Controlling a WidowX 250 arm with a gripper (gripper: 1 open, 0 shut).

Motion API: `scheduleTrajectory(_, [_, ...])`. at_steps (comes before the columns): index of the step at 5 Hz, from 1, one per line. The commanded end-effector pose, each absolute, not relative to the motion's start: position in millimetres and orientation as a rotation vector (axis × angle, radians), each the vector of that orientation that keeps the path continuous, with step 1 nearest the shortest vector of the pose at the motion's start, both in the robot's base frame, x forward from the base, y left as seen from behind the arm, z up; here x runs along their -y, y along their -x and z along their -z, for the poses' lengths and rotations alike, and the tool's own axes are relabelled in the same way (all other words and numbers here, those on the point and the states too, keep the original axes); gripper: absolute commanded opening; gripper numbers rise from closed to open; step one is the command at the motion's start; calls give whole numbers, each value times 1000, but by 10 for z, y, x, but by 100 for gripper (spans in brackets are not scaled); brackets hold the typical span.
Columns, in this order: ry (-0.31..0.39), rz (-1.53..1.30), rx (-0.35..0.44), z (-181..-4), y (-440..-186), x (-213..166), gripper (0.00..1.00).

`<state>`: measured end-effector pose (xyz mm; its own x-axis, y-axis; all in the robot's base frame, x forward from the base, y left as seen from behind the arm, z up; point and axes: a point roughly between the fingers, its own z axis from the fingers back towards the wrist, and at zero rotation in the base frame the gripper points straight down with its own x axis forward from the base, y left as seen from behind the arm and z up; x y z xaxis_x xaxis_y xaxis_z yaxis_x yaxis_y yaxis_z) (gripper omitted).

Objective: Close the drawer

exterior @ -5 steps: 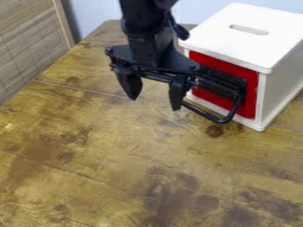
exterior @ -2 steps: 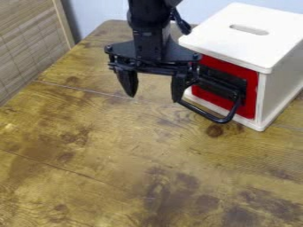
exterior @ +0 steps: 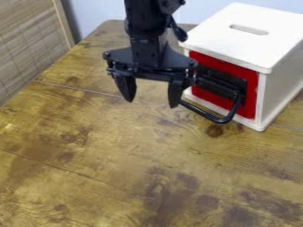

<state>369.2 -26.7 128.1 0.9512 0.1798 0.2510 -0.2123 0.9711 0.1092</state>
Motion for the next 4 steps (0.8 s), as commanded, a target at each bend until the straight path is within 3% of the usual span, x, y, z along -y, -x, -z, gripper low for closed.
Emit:
scheduleTrajectory(1, [-120, -255, 332, -1667, -3625, 247, 100])
scheduleTrajectory(4, [-123, -279, 346, -1650, -3522, 496, 100])
